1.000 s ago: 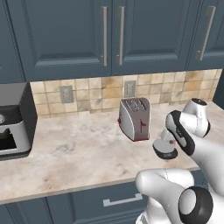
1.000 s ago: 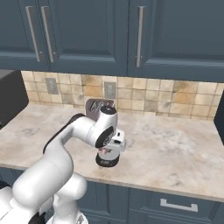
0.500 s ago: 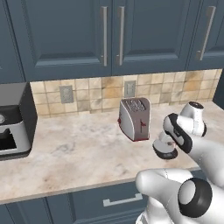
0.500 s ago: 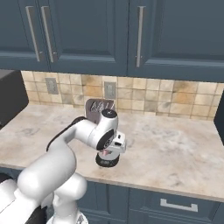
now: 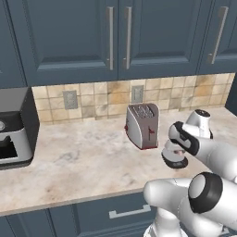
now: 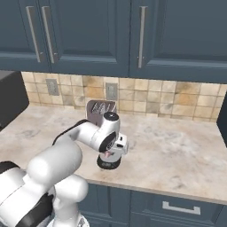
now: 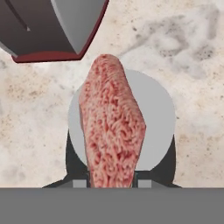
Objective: Take the steak from the fridge and place it on the digital scale on the counter by the fridge. Wait a few seconds for a reading, then move it to the plate on the dining counter.
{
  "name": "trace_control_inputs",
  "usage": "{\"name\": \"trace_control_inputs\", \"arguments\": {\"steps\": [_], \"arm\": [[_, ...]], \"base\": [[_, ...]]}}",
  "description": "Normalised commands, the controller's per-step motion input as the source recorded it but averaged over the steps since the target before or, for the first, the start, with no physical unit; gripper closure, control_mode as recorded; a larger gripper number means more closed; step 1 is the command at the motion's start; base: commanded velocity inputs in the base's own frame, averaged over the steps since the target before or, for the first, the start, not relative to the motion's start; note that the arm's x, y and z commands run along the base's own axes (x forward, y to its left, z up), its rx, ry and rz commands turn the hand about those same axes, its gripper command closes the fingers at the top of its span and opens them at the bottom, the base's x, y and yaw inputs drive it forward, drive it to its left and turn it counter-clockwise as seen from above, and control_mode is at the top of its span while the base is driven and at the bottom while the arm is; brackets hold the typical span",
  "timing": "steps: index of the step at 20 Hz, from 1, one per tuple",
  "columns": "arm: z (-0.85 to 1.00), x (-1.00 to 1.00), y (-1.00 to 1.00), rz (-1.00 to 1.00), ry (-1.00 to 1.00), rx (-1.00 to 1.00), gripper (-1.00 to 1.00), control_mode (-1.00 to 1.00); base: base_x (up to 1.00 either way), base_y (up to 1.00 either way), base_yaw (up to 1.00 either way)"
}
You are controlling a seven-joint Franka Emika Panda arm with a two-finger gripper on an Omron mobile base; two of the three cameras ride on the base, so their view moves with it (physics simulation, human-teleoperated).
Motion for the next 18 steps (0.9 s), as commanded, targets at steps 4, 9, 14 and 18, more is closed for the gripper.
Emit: {"name": "trace_control_inputs", "arguments": {"steps": [4,9,14,18], "arm": [[-0.15,0.11,-0.01,0.00,0.00,0.00,1.00,-1.00],[-0.20,0.00,-0.03,0.00,0.00,0.00,1.00,-1.00],[-0.14,0.00,-0.02,0.00,0.00,0.00,1.00,-1.00],[0.00,0.00,0.00,0.00,0.00,0.00,1.00,-1.00]], "base": [[0.00,0.00,0.00],[0.00,0.00,0.00],[0.00,0.00,0.00],[0.00,0.00,0.00]]}}
